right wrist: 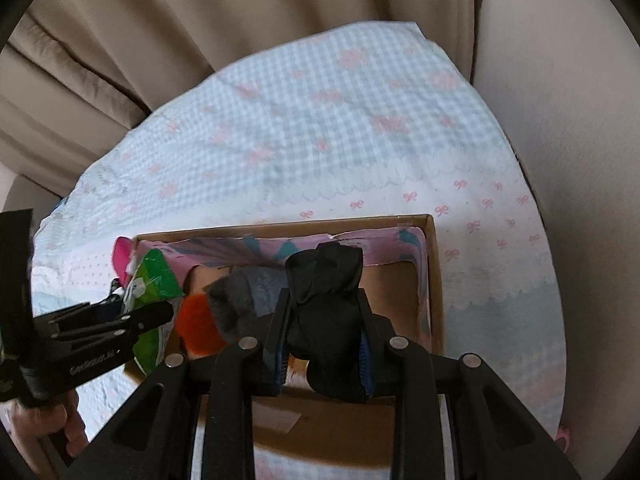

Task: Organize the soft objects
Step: 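Carry packet and black cloth over the box and open both tools to drop them, then lift both tools away from the box toward the pink pouch and cords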

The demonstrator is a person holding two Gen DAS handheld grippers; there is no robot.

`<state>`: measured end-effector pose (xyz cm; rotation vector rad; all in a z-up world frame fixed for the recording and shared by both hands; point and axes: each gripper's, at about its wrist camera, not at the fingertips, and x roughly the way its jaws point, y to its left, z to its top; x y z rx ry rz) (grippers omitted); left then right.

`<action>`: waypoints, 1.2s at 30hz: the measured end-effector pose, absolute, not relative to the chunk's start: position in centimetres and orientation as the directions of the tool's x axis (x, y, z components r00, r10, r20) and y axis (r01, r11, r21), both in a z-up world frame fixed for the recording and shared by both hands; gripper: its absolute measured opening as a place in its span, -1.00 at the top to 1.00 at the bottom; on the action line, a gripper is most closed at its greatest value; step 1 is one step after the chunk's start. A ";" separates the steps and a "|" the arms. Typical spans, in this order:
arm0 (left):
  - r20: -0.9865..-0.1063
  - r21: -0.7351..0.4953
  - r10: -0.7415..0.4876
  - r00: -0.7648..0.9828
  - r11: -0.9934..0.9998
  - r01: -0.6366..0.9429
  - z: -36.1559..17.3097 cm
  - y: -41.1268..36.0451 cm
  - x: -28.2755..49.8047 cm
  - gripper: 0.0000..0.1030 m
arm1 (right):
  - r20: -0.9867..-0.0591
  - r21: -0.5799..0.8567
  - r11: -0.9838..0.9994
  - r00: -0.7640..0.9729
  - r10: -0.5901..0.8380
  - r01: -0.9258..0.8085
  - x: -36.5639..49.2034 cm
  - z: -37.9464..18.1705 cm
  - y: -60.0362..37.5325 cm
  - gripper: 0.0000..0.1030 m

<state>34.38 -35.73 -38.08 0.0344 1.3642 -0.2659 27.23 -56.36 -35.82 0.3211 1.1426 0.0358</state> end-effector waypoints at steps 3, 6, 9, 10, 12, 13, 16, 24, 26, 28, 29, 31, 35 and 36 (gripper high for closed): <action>-0.972 -0.116 -0.156 0.177 0.970 0.215 -38.7 -36.5 35.2 0.32 | -0.898 0.281 0.946 0.391 0.200 0.160 28.5 -37.0 -56.8 0.50; -0.973 -0.087 -0.133 0.189 0.968 0.235 -38.7 -37.3 35.6 0.21 | -0.910 0.291 0.939 0.356 0.213 0.182 29.7 -37.9 -57.1 0.03; -0.968 -0.034 -0.097 0.232 0.965 0.260 -38.0 -37.5 35.2 -0.97 | -0.903 0.336 0.924 0.340 0.261 0.183 30.2 -38.4 -57.1 -0.94; -0.966 -0.034 -0.099 0.239 0.965 0.261 -37.8 -37.4 35.1 -1.00 | -0.899 0.349 0.919 0.342 0.274 0.182 30.2 -38.3 -57.1 -0.98; -0.969 -0.050 -0.111 0.222 0.963 0.266 -38.0 -37.2 34.8 -1.00 | -0.900 0.344 0.919 0.345 0.265 0.194 30.0 -38.1 -57.1 -0.98; -0.969 -0.054 -0.115 0.220 0.963 0.265 -38.0 -37.1 34.7 -1.00 | -0.898 0.349 0.916 0.349 0.266 0.198 29.9 -38.0 -57.0 -0.98; -0.969 -0.056 -0.117 0.220 0.963 0.265 -37.7 -37.1 34.4 -1.00 | -0.897 0.352 0.914 0.353 0.266 0.204 29.5 -37.8 -56.9 -0.98; -0.958 -0.074 -0.143 0.249 0.961 0.266 -34.8 -36.6 32.5 -1.00 | -0.886 0.325 0.930 0.400 0.236 0.172 28.2 -34.9 -56.3 -0.98; -0.951 -0.073 -0.149 0.270 0.960 0.270 -33.6 -36.3 31.9 -1.00 | -0.885 0.315 0.934 0.409 0.224 0.170 27.8 -33.9 -56.1 -0.98; -0.944 -0.072 -0.155 0.290 0.958 0.278 -32.1 -36.1 31.3 -1.00 | -0.886 0.296 0.941 0.416 0.206 0.162 27.1 -32.2 -55.7 -0.98; -0.939 -0.073 -0.160 0.305 0.958 0.278 -31.1 -35.9 30.9 -1.00 | -0.884 0.287 0.945 0.423 0.198 0.159 26.8 -31.6 -55.7 -0.98; -0.928 -0.078 -0.171 0.330 0.958 0.277 -29.2 -35.3 30.1 -1.00 | -0.877 0.264 0.954 0.447 0.175 0.144 25.9 -29.6 -55.2 -0.98; -0.903 -0.085 -0.189 0.385 0.958 0.273 -25.1 -33.9 27.9 -1.00 | -0.858 0.241 0.963 0.490 0.154 0.118 23.9 -25.5 -54.0 -0.98; -0.895 -0.078 -0.189 0.404 0.958 0.275 -23.9 -33.4 27.1 -1.00 | -0.852 0.232 0.966 0.503 0.146 0.112 23.2 -24.1 -53.6 -0.98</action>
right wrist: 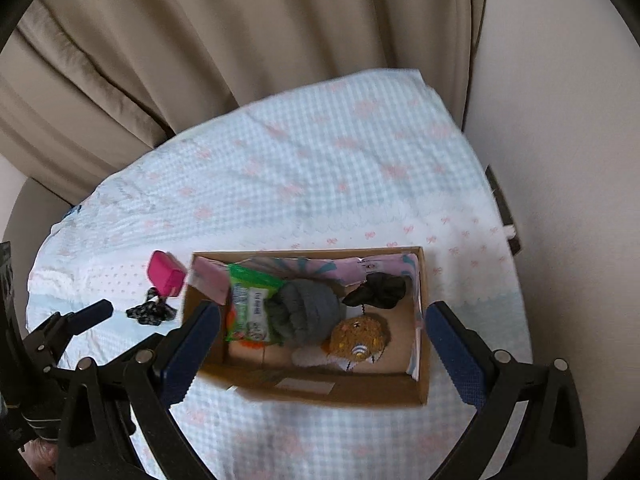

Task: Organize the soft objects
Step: 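Lift both tools away from the box toward the pink pouch and cords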

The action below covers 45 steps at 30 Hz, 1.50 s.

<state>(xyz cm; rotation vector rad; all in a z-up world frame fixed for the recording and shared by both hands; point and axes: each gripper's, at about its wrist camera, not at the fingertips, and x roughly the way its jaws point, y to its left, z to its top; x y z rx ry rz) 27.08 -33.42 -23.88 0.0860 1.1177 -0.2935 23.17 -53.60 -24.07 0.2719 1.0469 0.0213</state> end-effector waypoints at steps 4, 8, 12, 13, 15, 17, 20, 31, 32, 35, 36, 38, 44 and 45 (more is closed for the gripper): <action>-0.867 -0.070 -0.191 0.461 0.961 0.267 -20.0 -31.4 24.4 -1.00 | -0.819 0.209 0.975 0.558 0.131 0.078 20.7 -20.1 -51.9 -0.98; -0.835 -0.067 -0.189 0.517 0.967 0.246 -16.5 -28.9 21.7 -1.00 | -0.772 0.183 0.982 0.625 0.115 0.045 17.5 -16.3 -49.9 -0.98; -0.799 -0.064 -0.187 0.572 0.972 0.228 -13.7 -26.5 18.9 -1.00 | -0.738 0.156 0.988 0.666 0.111 0.009 14.3 -13.9 -47.6 -0.98; -0.788 -0.060 -0.182 0.588 0.973 0.221 -13.1 -25.8 17.9 -1.00 | -0.728 0.157 0.988 0.676 0.112 0.005 13.5 -13.5 -47.2 -0.98; -0.775 -0.061 -0.182 0.605 0.975 0.216 -12.3 -24.7 16.5 -1.00 | -0.709 0.160 0.987 0.697 0.110 0.007 11.8 -12.7 -46.4 -0.98; -0.757 -0.074 -0.191 0.625 0.975 0.208 -11.4 -23.3 14.9 -1.00 | -0.701 0.170 0.985 0.704 0.110 0.016 10.6 -12.2 -45.8 -0.98; -0.736 -0.083 -0.198 0.648 0.976 0.203 -10.4 -21.3 13.0 -1.00 | -0.695 0.162 0.986 0.715 0.080 0.048 8.5 -11.6 -44.8 -0.99; -0.675 -0.062 -0.213 0.707 0.970 0.233 -9.1 -12.4 8.7 -1.00 | -0.653 0.116 0.990 0.757 0.017 0.078 4.1 -10.2 -38.7 -0.99; -0.673 -0.059 -0.216 0.707 0.969 0.240 -9.2 -11.7 8.7 -1.00 | -0.649 0.111 0.991 0.760 0.011 0.081 4.1 -10.1 -38.2 -0.98; -0.667 -0.055 -0.233 0.708 0.963 0.265 -9.5 -9.0 8.9 -1.00 | -0.637 0.104 0.992 0.771 0.012 0.071 4.6 -10.3 -35.8 -0.99; -0.666 -0.050 -0.233 0.708 0.962 0.269 -9.7 -8.4 9.1 -1.00 | -0.631 0.111 0.992 0.775 0.020 0.065 4.8 -10.3 -35.1 -0.99; -0.664 -0.042 -0.240 0.709 0.958 0.285 -10.1 -6.7 9.8 -1.00 | -0.618 0.130 0.990 0.785 0.038 0.054 5.3 -10.6 -34.0 -0.99; -0.665 -0.033 -0.276 0.694 0.939 0.342 -12.4 -2.1 12.7 -1.00 | -0.606 0.146 0.988 0.793 0.053 0.045 8.5 -12.3 -28.7 -0.99; -0.664 -0.028 -0.281 0.693 0.935 0.353 -12.8 -1.6 13.3 -1.00 | -0.609 0.145 0.989 0.791 0.058 0.039 9.6 -12.9 -27.6 -0.99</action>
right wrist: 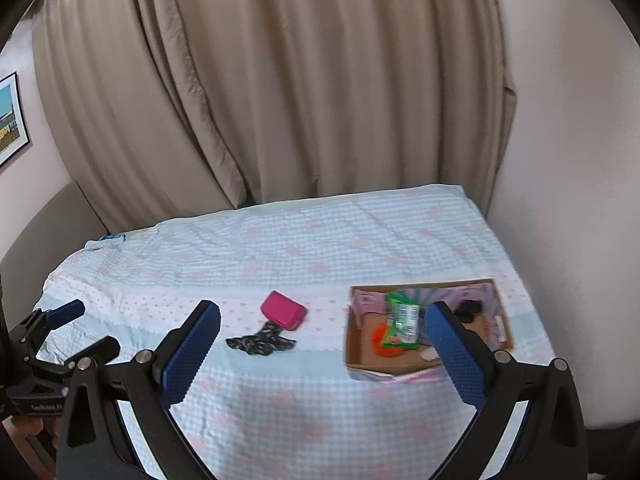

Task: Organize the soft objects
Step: 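Lift both tools away from the box toward the pink pouch and cords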

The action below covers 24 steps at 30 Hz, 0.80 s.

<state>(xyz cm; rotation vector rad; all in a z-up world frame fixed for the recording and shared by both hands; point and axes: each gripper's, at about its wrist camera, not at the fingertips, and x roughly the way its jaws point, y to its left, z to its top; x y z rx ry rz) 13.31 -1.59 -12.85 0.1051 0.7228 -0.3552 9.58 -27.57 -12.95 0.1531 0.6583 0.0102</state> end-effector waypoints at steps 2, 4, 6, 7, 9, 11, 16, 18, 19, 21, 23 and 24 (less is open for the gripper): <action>-0.663 -0.018 -0.299 0.686 0.923 0.385 -14.2 -0.4 14.9 -1.00 | -0.614 0.151 0.988 0.786 0.075 0.024 11.4 -14.0 -26.0 -0.99; -0.663 -0.003 -0.309 0.681 0.912 0.411 -15.5 0.4 16.3 -1.00 | -0.618 0.156 0.988 0.781 0.089 0.010 13.0 -15.1 -24.6 -0.98; -0.670 0.021 -0.308 0.675 0.902 0.432 -17.2 1.0 17.9 -1.00 | -0.624 0.168 0.986 0.773 0.115 -0.011 15.3 -16.8 -23.0 -0.99; -0.677 0.028 -0.311 0.668 0.895 0.445 -18.4 1.3 18.9 -1.00 | -0.628 0.173 0.985 0.768 0.128 -0.022 16.4 -17.5 -22.3 -0.98; -0.685 0.026 -0.328 0.651 0.882 0.471 -20.4 1.8 20.7 -1.00 | -0.637 0.179 0.983 0.756 0.151 -0.046 18.4 -19.0 -21.2 -0.98; -0.691 0.018 -0.348 0.634 0.868 0.496 -22.3 1.9 22.3 -1.00 | -0.646 0.171 0.983 0.745 0.166 -0.070 20.5 -20.6 -20.2 -0.99; -0.714 0.007 -0.394 0.579 0.823 0.568 -28.6 1.4 26.3 -1.00 | -0.679 0.151 0.980 0.706 0.199 -0.131 26.2 -25.7 -18.3 -0.98; -0.726 -0.001 -0.408 0.553 0.805 0.594 -31.1 0.9 27.7 -0.99 | -0.698 0.136 0.978 0.686 0.207 -0.156 28.6 -28.4 -17.6 -0.98; -0.734 -0.010 -0.418 0.536 0.795 0.606 -32.5 0.7 28.5 -0.99 | -0.707 0.128 0.978 0.676 0.208 -0.167 29.5 -29.6 -17.4 -0.98; -0.747 -0.027 -0.435 0.503 0.775 0.631 -35.6 0.0 30.0 -0.98 | -0.724 0.116 0.975 0.656 0.214 -0.190 31.4 -32.0 -17.0 -0.98; -0.760 -0.027 -0.439 0.480 0.759 0.651 -38.0 -0.8 31.0 -0.96 | -0.744 0.107 0.971 0.631 0.221 -0.214 33.1 -34.5 -16.6 -0.98; -0.766 -0.029 -0.441 0.468 0.751 0.660 -39.1 -1.2 31.4 -0.95 | -0.754 0.104 0.968 0.617 0.225 -0.227 33.9 -35.7 -16.5 -0.98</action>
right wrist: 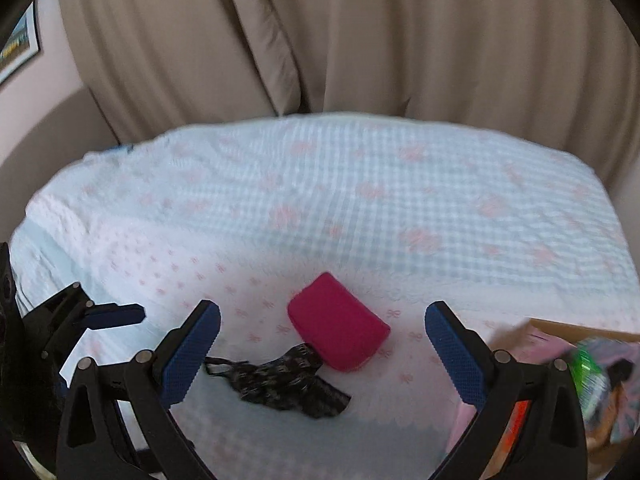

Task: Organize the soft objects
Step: 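Grasp the black patterned cords with the left tool while the right tool grasps the pink pouch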

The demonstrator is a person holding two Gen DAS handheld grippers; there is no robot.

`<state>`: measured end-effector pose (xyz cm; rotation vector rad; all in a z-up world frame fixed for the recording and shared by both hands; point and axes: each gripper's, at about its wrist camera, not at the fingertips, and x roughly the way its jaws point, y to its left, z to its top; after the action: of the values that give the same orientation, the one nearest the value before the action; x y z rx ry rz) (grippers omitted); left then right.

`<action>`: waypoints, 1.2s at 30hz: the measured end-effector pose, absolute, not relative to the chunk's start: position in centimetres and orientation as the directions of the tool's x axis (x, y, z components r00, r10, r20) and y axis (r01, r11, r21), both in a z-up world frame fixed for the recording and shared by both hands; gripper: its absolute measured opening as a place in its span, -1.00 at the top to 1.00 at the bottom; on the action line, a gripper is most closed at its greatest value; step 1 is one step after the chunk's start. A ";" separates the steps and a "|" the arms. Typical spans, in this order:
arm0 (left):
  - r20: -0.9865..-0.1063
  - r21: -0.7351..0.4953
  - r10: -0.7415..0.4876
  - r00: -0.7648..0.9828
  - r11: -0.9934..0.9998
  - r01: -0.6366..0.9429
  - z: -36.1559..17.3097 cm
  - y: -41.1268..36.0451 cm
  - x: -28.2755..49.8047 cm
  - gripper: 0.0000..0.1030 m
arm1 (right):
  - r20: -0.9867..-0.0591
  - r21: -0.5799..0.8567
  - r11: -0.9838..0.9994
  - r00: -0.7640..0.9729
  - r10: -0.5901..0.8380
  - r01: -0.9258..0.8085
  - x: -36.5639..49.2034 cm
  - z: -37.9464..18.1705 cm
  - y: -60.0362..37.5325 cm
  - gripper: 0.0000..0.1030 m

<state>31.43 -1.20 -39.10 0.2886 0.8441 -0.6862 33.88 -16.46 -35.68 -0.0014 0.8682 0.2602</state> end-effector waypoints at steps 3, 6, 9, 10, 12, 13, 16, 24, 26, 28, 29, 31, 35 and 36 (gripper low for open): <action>-0.790 -0.037 -0.442 0.425 0.726 0.687 -42.6 -2.3 32.7 -0.90 | -0.788 0.087 0.963 0.574 0.223 -0.255 35.8 -38.9 -16.0 -0.98; -0.808 -0.051 -0.441 0.390 0.712 0.700 -45.5 -3.0 33.8 -0.85 | -0.817 0.062 0.955 0.535 0.216 -0.290 37.3 -41.7 -15.5 -0.98; -0.825 -0.061 -0.436 0.360 0.702 0.710 -47.6 -3.6 34.7 -0.75 | -0.840 0.048 0.945 0.499 0.213 -0.324 38.7 -43.9 -15.1 -0.98; -0.829 -0.066 -0.438 0.348 0.695 0.716 -48.1 -3.8 34.9 -0.70 | -0.848 0.047 0.941 0.485 0.215 -0.334 39.2 -44.5 -15.0 -0.98; -0.838 -0.069 -0.434 0.330 0.684 0.726 -49.0 -4.2 35.3 -0.59 | -0.864 0.052 0.932 0.451 0.222 -0.359 40.1 -45.7 -14.9 -0.98; -0.846 -0.070 -0.429 0.318 0.680 0.730 -49.5 -4.4 35.6 -0.52 | -0.876 0.058 0.923 0.425 0.230 -0.380 40.6 -46.3 -14.7 -0.98; -0.858 -0.083 -0.428 0.285 0.662 0.745 -50.4 -5.1 35.9 -0.44 | -0.902 0.063 0.905 0.364 0.233 -0.422 41.7 -47.5 -14.5 -0.98; -0.859 -0.036 -0.423 0.288 0.610 0.791 -50.7 -5.6 35.4 -0.04 | -0.924 0.042 0.872 0.313 0.219 -0.488 42.2 -49.0 -14.0 -0.67; -0.862 -0.030 -0.419 0.285 0.604 0.796 -50.6 -5.7 35.2 0.16 | -0.920 0.050 0.871 0.316 0.230 -0.489 42.1 -49.0 -14.0 -0.53; -0.869 -0.025 -0.409 0.280 0.599 0.800 -50.4 -6.1 35.0 0.33 | -0.918 0.047 0.869 0.323 0.232 -0.492 41.9 -48.8 -14.0 -0.29; -0.870 -0.020 -0.406 0.279 0.594 0.804 -50.3 -6.2 34.9 0.37 | -0.918 0.040 0.868 0.325 0.227 -0.494 41.8 -48.7 -13.9 -0.24; -0.873 -0.004 -0.396 0.284 0.588 0.809 -49.7 -6.1 34.7 0.44 | -0.918 0.029 0.868 0.330 0.219 -0.496 41.9 -48.3 -13.8 -0.10; -0.880 0.000 -0.379 0.286 0.603 0.798 -49.2 -5.6 34.4 0.49 | -0.911 0.013 0.878 0.356 0.207 -0.478 41.5 -47.2 -13.7 0.07; -0.881 0.001 -0.375 0.289 0.609 0.793 -48.9 -5.5 34.4 0.50 | -0.909 0.019 0.884 0.361 0.211 -0.467 41.4 -47.0 -13.9 0.10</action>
<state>34.39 -5.49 -48.94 0.4927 0.9979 -0.8228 41.42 -13.89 -46.96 -0.2598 1.1213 0.4426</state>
